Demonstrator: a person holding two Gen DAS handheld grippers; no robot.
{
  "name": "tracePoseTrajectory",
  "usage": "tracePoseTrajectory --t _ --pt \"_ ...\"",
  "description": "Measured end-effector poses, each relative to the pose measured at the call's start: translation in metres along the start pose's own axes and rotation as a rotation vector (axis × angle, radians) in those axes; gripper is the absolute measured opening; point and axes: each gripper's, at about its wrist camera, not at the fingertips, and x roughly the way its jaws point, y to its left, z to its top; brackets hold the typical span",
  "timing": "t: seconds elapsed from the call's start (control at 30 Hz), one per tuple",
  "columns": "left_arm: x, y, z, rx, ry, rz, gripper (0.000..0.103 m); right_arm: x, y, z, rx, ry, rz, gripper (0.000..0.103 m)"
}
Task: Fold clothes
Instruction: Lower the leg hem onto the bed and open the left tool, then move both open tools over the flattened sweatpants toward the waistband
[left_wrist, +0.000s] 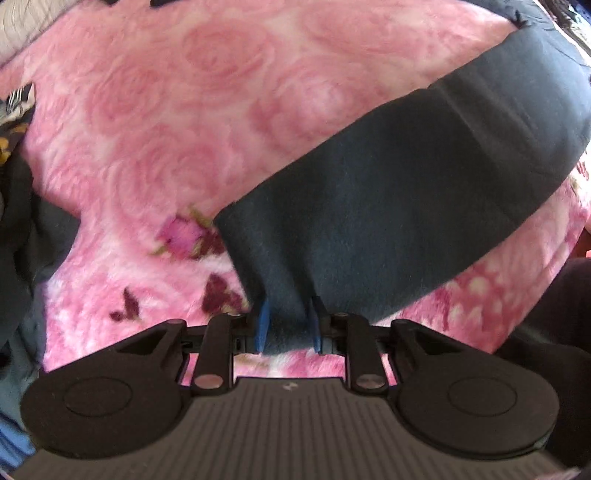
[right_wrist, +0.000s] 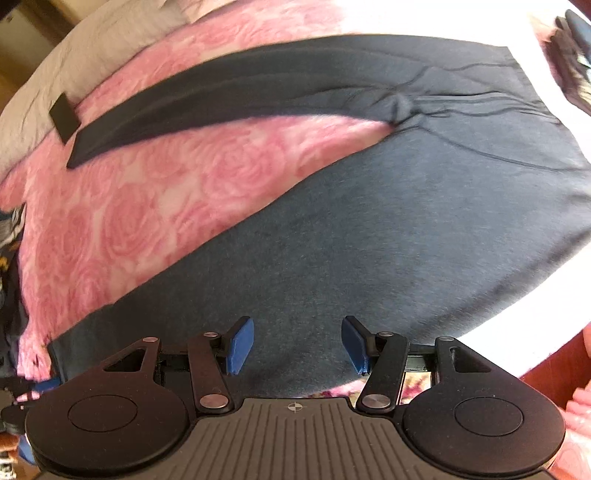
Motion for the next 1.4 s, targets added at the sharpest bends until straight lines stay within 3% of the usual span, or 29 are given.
tracePoseTrajectory --t 0.1,0.3,0.63,0.83,1.03,1.4 --pt "-0.006 0.007 0.001 0.01 0.02 0.02 0.019 -0.013 -0.008 -0.006 0.064 -0.029 -0.015 0.057" --pt "-0.04 0.016 0.008 0.016 -0.016 0.051 0.023 -0.045 -0.023 -0.013 0.1 -0.061 -0.06 0.057" --pt "-0.085 -0.028 0.023 0.088 -0.087 0.091 0.043 -0.079 -0.032 -0.035 -0.108 0.002 -0.099 0.057" --pt "-0.105 -0.068 0.016 0.177 -0.127 0.104 0.064 -0.099 -0.027 -0.064 -0.199 -0.035 -0.131 0.057" --pt "-0.119 -0.084 0.011 0.171 -0.159 0.111 0.066 -0.11 -0.02 -0.074 -0.232 -0.069 -0.117 0.057" --pt "-0.121 -0.083 0.004 0.186 -0.145 0.144 0.067 -0.112 -0.025 -0.071 -0.242 -0.079 -0.102 0.057"
